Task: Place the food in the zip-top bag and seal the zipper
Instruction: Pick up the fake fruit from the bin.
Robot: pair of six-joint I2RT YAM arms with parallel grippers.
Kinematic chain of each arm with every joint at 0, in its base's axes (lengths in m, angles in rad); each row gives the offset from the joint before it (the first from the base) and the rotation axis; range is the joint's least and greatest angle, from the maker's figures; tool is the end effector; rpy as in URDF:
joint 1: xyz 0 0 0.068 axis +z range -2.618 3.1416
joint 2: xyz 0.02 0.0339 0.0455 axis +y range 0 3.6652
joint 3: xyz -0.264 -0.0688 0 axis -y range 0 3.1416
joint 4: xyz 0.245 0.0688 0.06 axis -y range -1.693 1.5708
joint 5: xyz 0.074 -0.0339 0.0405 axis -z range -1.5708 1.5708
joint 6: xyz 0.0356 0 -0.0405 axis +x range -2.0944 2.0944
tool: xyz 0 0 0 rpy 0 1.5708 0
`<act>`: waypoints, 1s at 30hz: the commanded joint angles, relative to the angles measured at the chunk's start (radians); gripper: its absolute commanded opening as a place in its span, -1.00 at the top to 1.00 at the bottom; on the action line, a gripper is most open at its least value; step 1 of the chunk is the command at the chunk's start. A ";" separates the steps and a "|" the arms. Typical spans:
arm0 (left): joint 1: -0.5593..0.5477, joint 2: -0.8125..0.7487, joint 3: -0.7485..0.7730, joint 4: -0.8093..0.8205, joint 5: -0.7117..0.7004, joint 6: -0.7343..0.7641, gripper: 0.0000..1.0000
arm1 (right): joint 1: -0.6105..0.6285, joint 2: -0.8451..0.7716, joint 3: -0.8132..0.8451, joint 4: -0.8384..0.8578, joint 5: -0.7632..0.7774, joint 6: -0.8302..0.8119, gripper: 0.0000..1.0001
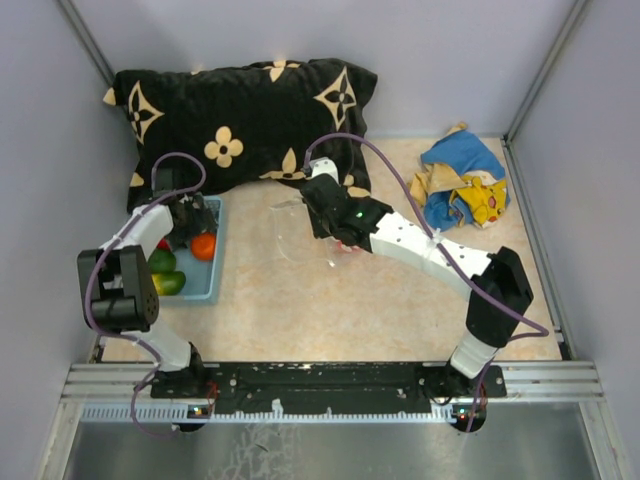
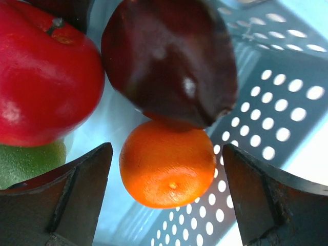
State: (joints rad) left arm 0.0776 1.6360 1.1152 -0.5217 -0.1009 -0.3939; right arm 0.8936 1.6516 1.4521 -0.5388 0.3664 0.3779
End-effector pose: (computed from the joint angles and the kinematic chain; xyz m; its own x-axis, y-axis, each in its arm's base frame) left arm 0.3334 0.0295 0.2126 -0.7461 -0.4410 -0.4988 -0.4484 0.8866 -0.1131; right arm 0.2434 0.2824 0.3147 -0.5992 -0.1955 -0.7764 -0.3663 0.9292 0.0488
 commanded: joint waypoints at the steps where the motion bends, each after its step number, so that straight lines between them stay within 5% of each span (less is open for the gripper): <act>1: 0.014 0.044 0.029 -0.035 0.030 0.024 -0.87 | -0.002 -0.044 0.006 0.048 0.028 0.004 1.00; 19: 0.012 0.113 0.014 -0.067 0.101 0.045 -0.82 | -0.002 -0.058 -0.002 0.054 0.019 0.019 1.00; 30: 0.010 -0.022 -0.039 -0.055 0.103 0.060 -0.31 | -0.002 -0.070 -0.005 0.050 0.015 0.032 1.00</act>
State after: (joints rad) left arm 0.0872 1.7031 1.0927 -0.5770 -0.0032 -0.3542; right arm 0.8936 1.6485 1.4460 -0.5312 0.3695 0.3908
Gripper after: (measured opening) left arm 0.832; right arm 0.005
